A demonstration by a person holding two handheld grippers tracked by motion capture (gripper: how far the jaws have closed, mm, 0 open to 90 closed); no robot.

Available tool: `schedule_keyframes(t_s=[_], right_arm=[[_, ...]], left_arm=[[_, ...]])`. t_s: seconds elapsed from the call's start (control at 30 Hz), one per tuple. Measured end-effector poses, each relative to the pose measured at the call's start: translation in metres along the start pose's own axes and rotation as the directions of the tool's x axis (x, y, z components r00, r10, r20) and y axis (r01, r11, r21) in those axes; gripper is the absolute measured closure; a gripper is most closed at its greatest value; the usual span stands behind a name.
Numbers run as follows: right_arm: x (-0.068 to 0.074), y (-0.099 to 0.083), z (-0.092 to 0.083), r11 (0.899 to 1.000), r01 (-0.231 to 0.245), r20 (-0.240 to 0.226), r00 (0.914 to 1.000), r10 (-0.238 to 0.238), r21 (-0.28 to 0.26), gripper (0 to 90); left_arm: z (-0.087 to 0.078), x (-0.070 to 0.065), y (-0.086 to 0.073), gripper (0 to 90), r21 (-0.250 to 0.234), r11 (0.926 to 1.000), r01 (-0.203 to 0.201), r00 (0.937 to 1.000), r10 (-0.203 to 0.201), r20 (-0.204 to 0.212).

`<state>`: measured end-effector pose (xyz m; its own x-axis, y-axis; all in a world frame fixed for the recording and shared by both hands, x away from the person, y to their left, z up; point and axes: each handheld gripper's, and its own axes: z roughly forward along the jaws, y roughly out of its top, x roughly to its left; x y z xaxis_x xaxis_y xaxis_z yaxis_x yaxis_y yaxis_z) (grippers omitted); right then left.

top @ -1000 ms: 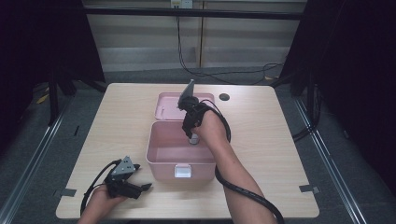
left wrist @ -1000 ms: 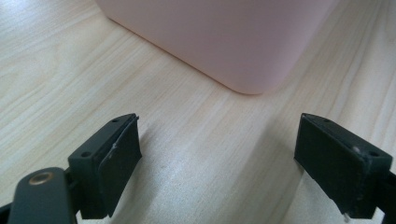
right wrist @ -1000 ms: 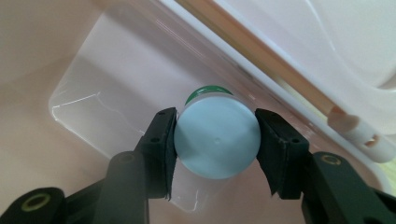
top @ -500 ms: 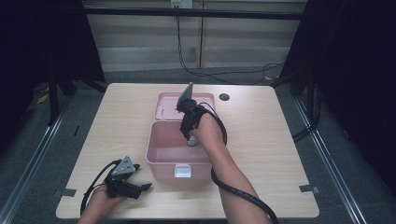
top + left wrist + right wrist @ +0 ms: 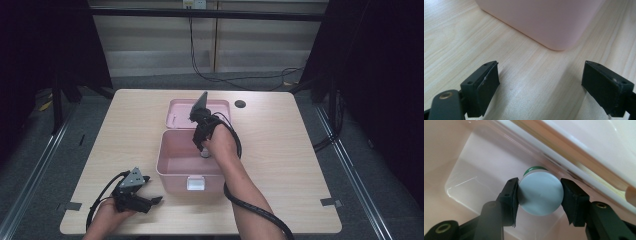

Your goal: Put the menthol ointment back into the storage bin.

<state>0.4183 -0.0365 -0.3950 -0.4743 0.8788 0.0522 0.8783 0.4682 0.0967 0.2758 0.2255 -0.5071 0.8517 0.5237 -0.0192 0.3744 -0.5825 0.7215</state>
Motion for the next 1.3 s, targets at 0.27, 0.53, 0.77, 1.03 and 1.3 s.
schedule_keyframes(t_s=[0.27,0.53,0.77,1.03,1.3], right_arm=[[0.001,-0.001,0.006,1.000,-0.011,0.004,0.9999,0.011,-0.012,50.6],[0.004,-0.002,0.009,1.000,-0.013,0.027,0.9996,0.014,-0.021,50.6],[0.007,-0.004,0.012,1.000,-0.006,0.045,0.9989,0.008,-0.025,50.6],[0.006,-0.008,0.018,0.999,-0.009,0.047,0.9988,0.011,-0.039,50.5],[0.003,-0.011,0.020,0.999,-0.011,0.048,0.9988,0.013,-0.052,50.5]], left_arm=[[0.000,0.000,0.000,13.8,-0.001,1.0000,-0.001,1.0000,0.001,0.000],[0.000,0.000,0.000,13.8,-0.001,1.0000,0.000,1.0000,0.000,0.000],[0.000,0.000,0.000,13.8,-0.001,1.0000,-0.001,1.0000,0.001,-0.001],[0.000,0.000,0.000,13.8,0.000,1.0000,0.000,1.0000,0.000,-0.001],[0.000,0.000,0.000,13.8,0.000,1.0000,0.000,1.0000,0.000,-0.002]])
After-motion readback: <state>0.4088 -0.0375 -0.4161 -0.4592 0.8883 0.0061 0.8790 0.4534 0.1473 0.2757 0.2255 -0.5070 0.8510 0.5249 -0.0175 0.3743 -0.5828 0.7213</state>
